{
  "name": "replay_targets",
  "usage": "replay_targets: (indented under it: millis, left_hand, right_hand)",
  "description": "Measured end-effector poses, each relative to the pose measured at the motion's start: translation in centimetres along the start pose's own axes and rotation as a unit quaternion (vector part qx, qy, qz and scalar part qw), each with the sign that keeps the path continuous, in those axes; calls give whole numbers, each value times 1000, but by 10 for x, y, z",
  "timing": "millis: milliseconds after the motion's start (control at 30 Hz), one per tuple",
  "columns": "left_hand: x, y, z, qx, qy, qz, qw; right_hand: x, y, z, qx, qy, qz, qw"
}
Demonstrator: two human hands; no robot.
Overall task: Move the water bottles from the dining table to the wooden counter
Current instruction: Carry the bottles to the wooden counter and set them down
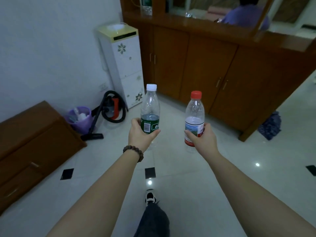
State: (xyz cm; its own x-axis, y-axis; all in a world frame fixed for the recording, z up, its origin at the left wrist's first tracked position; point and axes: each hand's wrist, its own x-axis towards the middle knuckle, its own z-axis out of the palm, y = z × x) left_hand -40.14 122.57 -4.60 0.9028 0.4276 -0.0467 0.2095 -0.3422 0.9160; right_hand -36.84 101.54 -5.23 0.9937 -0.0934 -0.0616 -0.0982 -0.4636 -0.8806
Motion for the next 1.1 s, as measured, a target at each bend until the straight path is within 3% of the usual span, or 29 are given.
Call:
replay_targets:
  millis: [600, 1100]
  left_hand:
    - [368, 78, 81, 11, -52, 63, 997]
    - [646, 141, 187, 9, -40, 83, 996]
  right_hand:
    - [331, -97, 61, 6, 86, -10, 996]
    - [634, -136, 83, 25, 79, -14, 996]
